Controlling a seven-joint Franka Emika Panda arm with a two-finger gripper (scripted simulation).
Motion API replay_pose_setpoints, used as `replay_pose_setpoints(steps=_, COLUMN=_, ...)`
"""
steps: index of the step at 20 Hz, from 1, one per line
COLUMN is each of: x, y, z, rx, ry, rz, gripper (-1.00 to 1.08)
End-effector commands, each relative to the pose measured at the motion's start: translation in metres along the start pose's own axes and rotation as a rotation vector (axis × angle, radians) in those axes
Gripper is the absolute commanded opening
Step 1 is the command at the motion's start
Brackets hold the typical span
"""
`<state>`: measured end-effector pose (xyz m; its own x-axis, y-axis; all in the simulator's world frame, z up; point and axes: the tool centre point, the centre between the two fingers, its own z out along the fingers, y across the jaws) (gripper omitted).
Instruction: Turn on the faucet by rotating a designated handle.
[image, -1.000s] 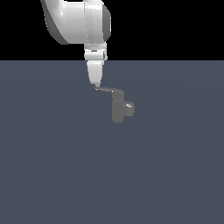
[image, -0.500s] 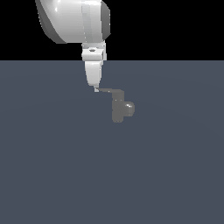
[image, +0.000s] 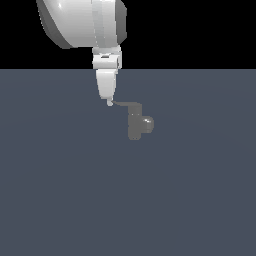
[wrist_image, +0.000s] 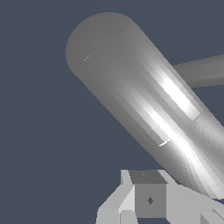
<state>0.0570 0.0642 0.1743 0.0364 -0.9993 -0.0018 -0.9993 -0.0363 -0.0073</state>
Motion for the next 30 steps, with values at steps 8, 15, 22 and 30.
replay_pose_setpoints(steps=8, x=0.023, y=0.028, z=0.001, rx=-0.005, ry=0.002, rz=0.009, gripper=-1.0)
replay_pose_setpoints(steps=15, x=0.034, y=0.048, z=0.001, rx=-0.006, ry=0.002, rz=0.009, gripper=-1.0)
replay_pose_setpoints(steps=22, x=0.044, y=0.055, z=-0.001, rx=-0.002, ry=-0.001, rz=-0.002, gripper=-1.0)
replay_pose_setpoints(steps=30, x=0.098, y=0.067, z=0.0, rx=-0.006, ry=0.001, rz=0.005, gripper=-1.0)
